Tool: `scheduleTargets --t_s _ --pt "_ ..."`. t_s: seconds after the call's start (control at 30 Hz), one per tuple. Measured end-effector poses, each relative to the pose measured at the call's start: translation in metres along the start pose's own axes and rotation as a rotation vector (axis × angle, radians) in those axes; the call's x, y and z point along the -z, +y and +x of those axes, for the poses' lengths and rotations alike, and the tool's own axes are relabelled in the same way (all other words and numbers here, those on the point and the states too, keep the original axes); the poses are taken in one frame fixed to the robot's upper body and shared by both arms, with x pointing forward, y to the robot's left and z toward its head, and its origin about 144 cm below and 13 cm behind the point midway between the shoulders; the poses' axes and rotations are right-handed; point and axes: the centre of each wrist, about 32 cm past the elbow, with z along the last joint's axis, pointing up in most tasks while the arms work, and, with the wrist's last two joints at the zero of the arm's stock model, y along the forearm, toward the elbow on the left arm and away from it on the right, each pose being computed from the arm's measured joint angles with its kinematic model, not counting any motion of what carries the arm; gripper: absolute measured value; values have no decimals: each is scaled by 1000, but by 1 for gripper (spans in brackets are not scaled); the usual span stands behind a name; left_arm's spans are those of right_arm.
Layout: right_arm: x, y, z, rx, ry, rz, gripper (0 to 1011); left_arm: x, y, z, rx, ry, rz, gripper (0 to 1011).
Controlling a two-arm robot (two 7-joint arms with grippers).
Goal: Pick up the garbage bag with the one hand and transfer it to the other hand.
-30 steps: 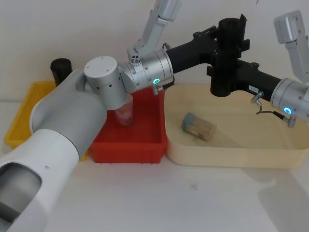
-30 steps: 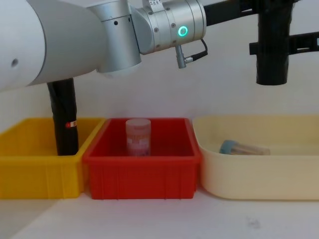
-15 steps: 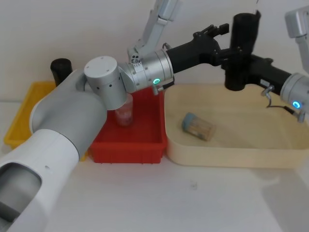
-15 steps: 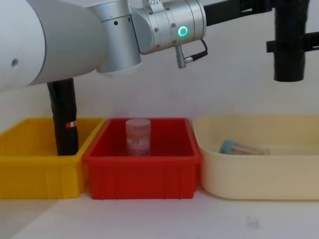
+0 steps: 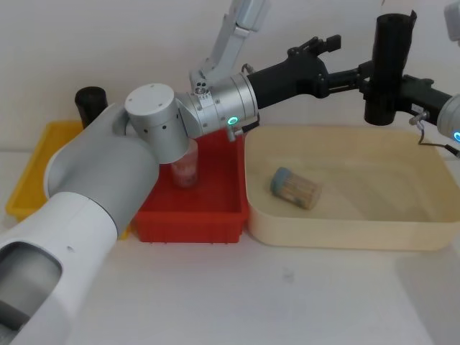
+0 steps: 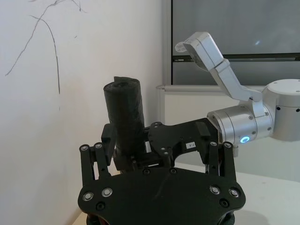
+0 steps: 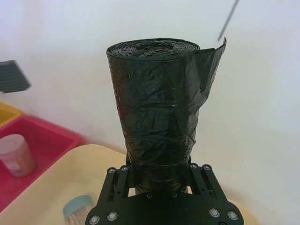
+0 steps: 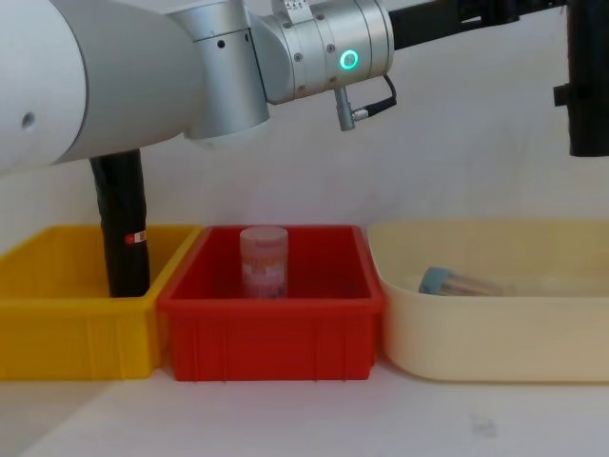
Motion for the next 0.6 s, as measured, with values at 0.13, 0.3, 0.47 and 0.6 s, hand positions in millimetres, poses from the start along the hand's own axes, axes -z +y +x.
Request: scheduleTargets --t_s 0.13,0.3,0.47,0.6 --pt "-1 0 4 18 2 -10 562 0 0 0 0 0 0 1000" --pt "-2 1 7 34 4 -18 695 0 0 0 0 0 0 1000" --pt "-3 1 9 43 5 -23 840 0 0 0 0 0 0 1000" --pt "-3 1 10 49 6 -26 940 0 0 0 0 0 0 1000"
